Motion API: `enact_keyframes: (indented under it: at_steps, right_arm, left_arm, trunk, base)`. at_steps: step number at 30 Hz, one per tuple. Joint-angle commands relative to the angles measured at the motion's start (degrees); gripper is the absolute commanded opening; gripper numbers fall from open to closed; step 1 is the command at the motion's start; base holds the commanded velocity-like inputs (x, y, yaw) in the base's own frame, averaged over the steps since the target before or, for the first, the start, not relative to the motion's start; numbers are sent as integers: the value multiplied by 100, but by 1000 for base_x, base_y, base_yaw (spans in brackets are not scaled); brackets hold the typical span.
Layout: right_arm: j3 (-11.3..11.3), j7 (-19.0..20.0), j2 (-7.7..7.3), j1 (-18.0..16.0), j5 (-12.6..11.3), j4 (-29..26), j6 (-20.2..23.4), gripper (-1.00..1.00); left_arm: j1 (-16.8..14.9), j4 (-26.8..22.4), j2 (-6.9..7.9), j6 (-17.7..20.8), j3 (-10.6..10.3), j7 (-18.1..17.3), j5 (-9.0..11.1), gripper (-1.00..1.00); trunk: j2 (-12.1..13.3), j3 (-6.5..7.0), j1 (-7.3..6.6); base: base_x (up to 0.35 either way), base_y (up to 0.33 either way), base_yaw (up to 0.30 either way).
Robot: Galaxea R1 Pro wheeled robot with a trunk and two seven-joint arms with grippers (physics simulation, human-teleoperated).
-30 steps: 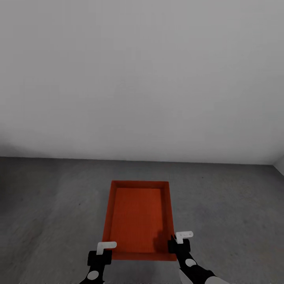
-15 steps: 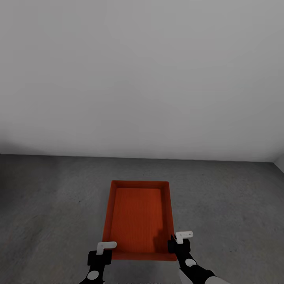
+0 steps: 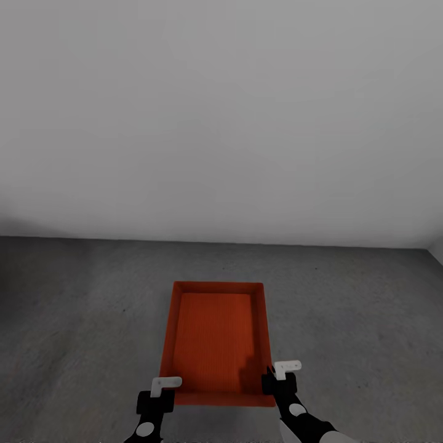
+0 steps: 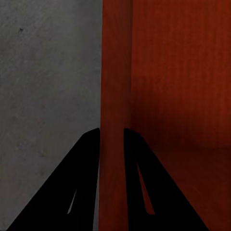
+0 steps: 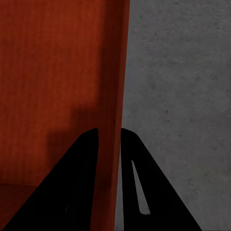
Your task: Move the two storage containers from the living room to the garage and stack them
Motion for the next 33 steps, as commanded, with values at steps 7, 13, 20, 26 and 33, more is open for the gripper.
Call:
enact_keyframes:
  at_steps: [7, 13, 20, 26, 33]
  right_arm:
    - [-276, -251, -2, -1, -150, 71, -4, -100]
    - [-276, -251, -2, -1, -150, 71, -4, -100]
    - [-276, -252, -2, -1, -150, 71, -4, -100]
    - [-276, -253, -2, -1, -150, 71, -4, -100]
    - [-276, -254, -2, -1, -150, 71, -4, -100]
  left_arm:
    - [-7, -86, 2, -418, 171, 184, 508, -100]
    - [-7, -85, 2, -415, 171, 184, 507, -100]
    - [-7, -70, 0, -383, 192, 184, 528, -100]
    - [-7, -62, -6, -356, 197, 184, 534, -100]
    - [-7, -57, -7, -348, 201, 188, 539, -100]
  trunk:
    - [-4, -70, 0]
    - [-4, -126, 0]
    - [-4, -191, 0]
    - [-4, -246, 0]
    - [-4, -311, 0]
  base:
    - [0, 0, 0]
    - [0, 0, 0]
    - [0, 0, 0]
    - [0, 0, 0]
    - [0, 0, 0]
